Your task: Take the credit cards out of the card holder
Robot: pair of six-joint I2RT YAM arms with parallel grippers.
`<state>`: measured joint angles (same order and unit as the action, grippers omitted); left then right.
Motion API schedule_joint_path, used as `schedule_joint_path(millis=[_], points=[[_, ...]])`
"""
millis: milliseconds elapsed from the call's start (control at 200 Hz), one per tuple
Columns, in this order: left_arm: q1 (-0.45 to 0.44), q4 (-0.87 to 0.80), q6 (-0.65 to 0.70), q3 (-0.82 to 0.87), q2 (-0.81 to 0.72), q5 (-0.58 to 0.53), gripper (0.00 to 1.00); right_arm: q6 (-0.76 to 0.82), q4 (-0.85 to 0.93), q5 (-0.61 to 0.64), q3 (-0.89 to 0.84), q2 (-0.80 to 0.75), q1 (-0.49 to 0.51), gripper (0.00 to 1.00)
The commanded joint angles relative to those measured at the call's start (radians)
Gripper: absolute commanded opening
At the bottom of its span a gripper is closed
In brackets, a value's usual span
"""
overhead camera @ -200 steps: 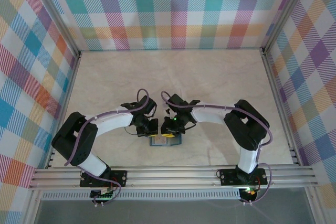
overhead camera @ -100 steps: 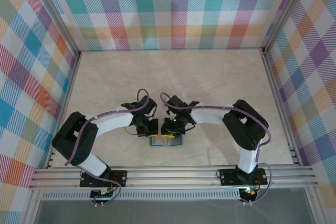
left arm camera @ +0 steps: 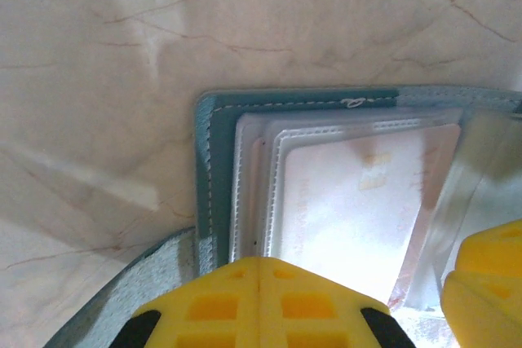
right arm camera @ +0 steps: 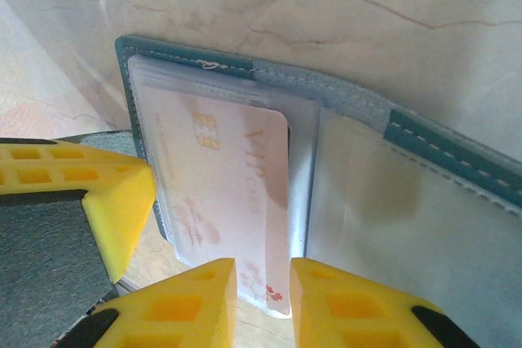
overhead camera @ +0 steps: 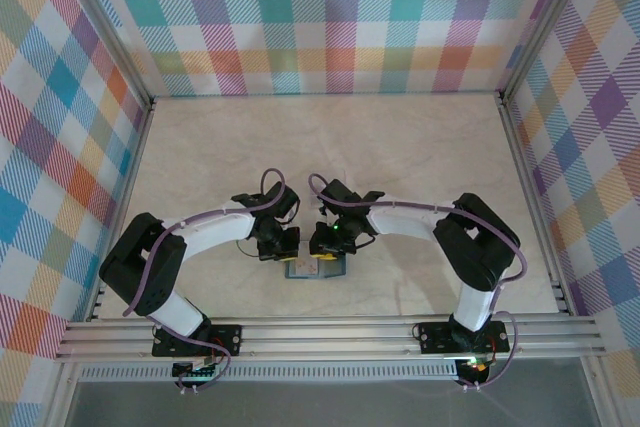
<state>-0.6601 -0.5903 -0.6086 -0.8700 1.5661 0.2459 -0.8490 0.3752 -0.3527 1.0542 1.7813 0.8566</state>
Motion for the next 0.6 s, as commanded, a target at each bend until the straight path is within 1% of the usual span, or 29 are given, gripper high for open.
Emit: schedule_joint_path(millis=[0,205,415,595], points=[[-0.035,-0.079,0.020,-0.060,-0.014,-0.033,0.05,0.015,-0.002,-0.024,-0.009,-0.007,-0.008,0.25],[-0.052,-0.090,0.021,-0.077,-0.001,-0.042,0.04,-0.002,-0.103,-0.089,-0.024,0.004,-0.009,0.24],[-0.051,-0.059,0.017,-0.061,0.026,-0.031,0.03,0.014,-0.083,-0.066,0.000,0.054,-0.011,0.24],[-0.051,-0.032,0.008,-0.044,0.046,-0.024,0.05,0.021,-0.063,-0.040,-0.007,0.077,-0.011,0.24]])
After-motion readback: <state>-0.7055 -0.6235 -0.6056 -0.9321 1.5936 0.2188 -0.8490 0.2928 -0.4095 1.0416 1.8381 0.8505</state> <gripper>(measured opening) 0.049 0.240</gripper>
